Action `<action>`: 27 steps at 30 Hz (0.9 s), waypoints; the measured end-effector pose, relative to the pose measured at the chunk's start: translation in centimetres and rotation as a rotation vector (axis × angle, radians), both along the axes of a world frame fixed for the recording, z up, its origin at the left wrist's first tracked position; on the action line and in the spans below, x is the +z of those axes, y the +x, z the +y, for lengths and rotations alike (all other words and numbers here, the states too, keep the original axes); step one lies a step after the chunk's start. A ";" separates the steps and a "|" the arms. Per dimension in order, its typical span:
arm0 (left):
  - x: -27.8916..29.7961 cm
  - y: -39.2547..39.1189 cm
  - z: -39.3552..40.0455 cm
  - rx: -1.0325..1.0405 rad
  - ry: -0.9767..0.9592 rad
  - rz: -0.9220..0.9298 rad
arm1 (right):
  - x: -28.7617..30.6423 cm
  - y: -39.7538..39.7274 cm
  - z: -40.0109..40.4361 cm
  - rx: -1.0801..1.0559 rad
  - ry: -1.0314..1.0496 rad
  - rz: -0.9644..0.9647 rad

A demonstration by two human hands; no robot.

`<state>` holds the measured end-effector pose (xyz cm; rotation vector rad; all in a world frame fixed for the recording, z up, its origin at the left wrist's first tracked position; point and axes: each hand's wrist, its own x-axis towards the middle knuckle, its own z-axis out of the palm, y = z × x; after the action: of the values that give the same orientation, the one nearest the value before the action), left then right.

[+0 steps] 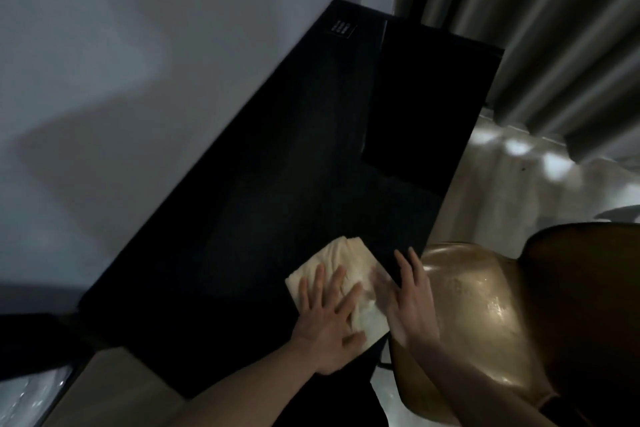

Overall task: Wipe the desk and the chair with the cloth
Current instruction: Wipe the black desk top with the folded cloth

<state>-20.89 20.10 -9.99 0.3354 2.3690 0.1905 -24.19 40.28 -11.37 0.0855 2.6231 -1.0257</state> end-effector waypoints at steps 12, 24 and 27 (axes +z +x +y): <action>3.0 7.1 -16.2 0.740 -0.048 0.203 | 2.1 3.0 -4.9 0.378 0.079 0.058; -1.0 13.0 -26.8 1.131 -0.046 -0.173 | 0.1 3.7 -9.8 0.538 0.390 -0.078; -0.2 12.1 -26.1 1.147 -0.030 -0.243 | 0.1 5.6 -10.8 0.552 0.391 -0.078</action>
<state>-8.75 -6.05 -10.16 -1.0340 2.0438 0.6665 -18.54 29.49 -11.29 -0.4720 2.5137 -0.3155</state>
